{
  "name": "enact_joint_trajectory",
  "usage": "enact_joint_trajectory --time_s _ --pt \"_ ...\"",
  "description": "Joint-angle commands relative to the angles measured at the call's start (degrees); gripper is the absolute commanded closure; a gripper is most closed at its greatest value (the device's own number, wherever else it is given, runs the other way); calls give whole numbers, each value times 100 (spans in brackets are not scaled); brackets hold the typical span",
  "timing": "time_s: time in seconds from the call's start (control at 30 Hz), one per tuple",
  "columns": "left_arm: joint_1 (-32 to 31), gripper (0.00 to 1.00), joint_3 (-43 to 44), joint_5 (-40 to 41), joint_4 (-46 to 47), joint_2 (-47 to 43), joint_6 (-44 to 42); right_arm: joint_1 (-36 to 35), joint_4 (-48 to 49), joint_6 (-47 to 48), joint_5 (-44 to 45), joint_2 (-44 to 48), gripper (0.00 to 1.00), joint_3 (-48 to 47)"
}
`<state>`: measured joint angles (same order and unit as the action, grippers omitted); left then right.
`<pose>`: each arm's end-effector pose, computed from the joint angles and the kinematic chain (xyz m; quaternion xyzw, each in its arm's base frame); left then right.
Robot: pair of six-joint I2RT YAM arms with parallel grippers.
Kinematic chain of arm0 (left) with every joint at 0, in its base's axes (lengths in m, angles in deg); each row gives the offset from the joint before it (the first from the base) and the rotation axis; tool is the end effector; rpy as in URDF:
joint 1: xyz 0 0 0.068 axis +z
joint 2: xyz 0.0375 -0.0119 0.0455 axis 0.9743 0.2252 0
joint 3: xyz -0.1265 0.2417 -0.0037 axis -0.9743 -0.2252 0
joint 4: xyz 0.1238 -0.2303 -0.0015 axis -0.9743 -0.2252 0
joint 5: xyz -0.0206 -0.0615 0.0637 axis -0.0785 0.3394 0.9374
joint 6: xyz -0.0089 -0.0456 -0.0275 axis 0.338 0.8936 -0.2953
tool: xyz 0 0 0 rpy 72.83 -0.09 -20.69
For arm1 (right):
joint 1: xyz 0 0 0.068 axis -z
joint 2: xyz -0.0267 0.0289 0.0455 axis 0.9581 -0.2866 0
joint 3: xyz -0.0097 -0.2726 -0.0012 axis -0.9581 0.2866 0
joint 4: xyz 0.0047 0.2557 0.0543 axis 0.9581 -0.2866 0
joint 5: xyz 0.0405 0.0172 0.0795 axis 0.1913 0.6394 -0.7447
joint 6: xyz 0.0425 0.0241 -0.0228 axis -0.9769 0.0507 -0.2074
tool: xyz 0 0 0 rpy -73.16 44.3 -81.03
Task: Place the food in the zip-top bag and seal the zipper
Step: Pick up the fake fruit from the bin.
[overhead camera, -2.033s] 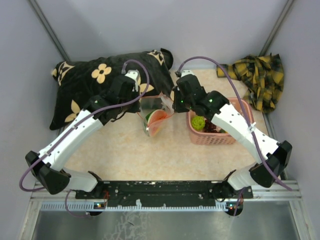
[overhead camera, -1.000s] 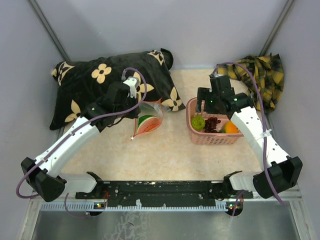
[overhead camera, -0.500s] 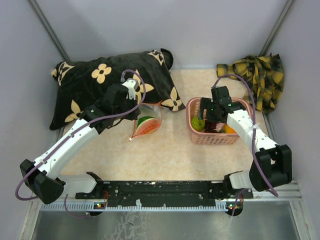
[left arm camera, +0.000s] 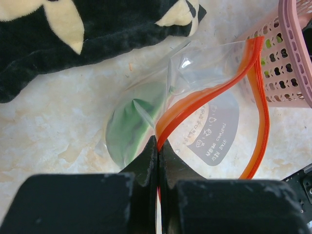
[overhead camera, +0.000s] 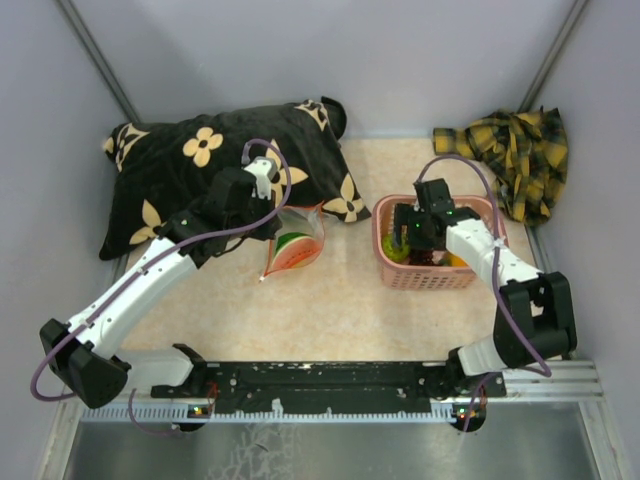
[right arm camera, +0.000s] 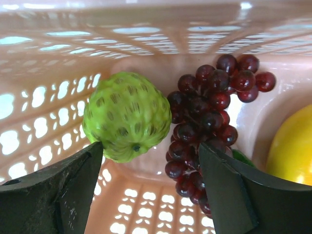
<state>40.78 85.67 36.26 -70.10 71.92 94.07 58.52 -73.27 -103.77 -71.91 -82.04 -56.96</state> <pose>0.2182 -0.1567 0.3574 0.1464 0.8783 -0.1672 0.4234 0.2792 0.0739 0.2281 0.0340 0.9569 0.0838 0.2759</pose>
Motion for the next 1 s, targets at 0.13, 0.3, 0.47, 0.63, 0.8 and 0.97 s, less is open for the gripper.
enact_joint_trajectory --time_s 0.13,0.3,0.47,0.63,0.8,0.97 --pt "70 100 -36 -122 213 -27 -59 24 -1355 459 1050 86 21 -664" --pt "70 100 -50 -140 222 -20 -53 25 -1735 334 1370 -153 23 -702" --pt "77 100 -47 -149 231 -12 -48 25 -1754 469 1304 -329 25 -523" --pt "79 100 -53 -157 234 -1 -45 31 -1469 531 1113 -690 28 -346" --pt "85 100 -62 -157 239 -1 -47 26 -1135 584 1062 -1031 29 -263" --pt "92 100 -64 -158 244 -7 -38 24 -964 510 1213 -1234 29 -132"
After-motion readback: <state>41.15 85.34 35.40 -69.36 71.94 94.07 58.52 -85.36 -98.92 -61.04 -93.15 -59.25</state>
